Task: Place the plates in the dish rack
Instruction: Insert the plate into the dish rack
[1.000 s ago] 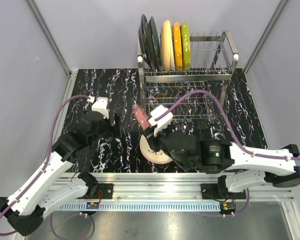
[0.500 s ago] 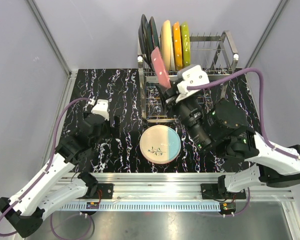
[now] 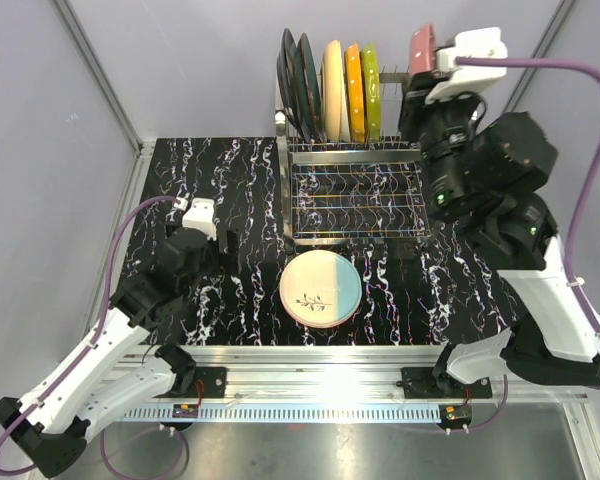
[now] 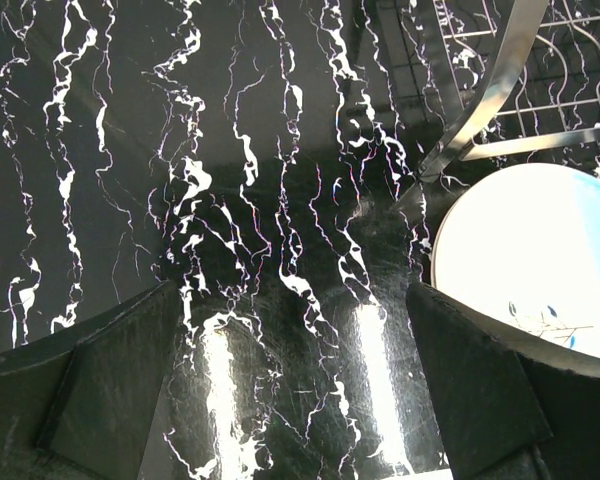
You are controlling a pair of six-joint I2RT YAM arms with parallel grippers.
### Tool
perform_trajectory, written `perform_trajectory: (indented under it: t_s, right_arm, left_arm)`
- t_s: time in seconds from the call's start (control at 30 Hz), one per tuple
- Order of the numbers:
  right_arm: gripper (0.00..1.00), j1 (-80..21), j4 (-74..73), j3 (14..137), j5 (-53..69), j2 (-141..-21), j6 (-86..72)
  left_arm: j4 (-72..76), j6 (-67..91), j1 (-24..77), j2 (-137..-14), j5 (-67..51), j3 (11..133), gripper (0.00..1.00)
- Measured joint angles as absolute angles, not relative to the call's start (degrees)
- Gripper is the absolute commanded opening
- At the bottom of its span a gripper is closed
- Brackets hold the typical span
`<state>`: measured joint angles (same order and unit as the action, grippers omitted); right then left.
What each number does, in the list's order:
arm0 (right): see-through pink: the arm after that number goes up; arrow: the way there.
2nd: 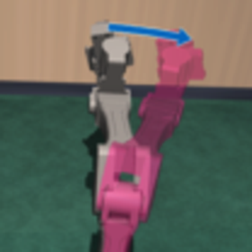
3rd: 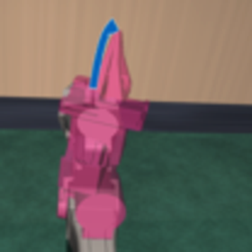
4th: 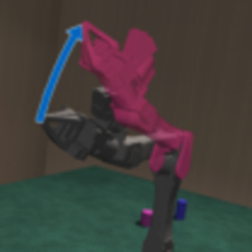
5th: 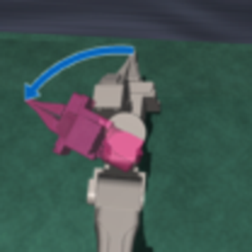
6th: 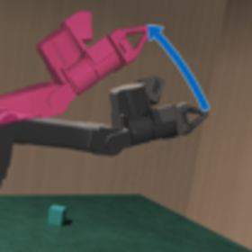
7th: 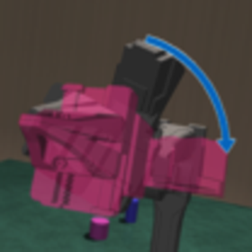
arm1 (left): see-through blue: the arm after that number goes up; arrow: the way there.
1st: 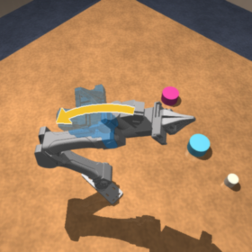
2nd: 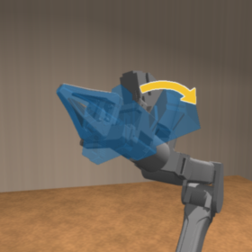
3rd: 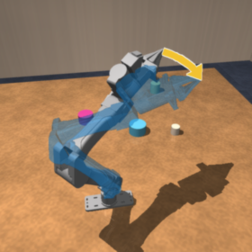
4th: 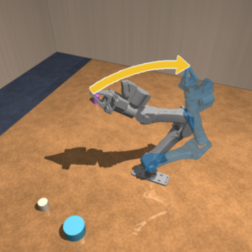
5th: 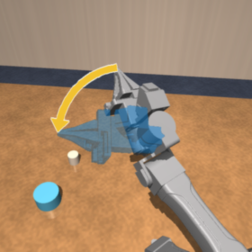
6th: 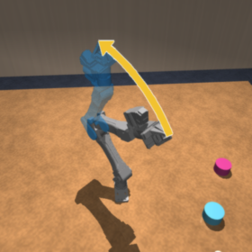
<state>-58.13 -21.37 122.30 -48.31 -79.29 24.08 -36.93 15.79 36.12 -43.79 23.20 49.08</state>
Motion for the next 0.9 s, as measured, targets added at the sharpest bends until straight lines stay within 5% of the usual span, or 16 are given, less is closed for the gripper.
perform_trajectory:
  t_s: [0.43,0.9]
  right_arm:
    - [0.0,-26.2,-37.0,134.4,-18.9,-88.4,4.0]
    - [0.0,-22.0,-41.3,142.1,-5.4,-98.5,1.4]
  left_arm:
    - [-36.3,15.4,36.0,-42.9,23.2,48.2,0.99]
    - [-36.3,15.2,35.9,-44.3,23.2,48.1,0.99]
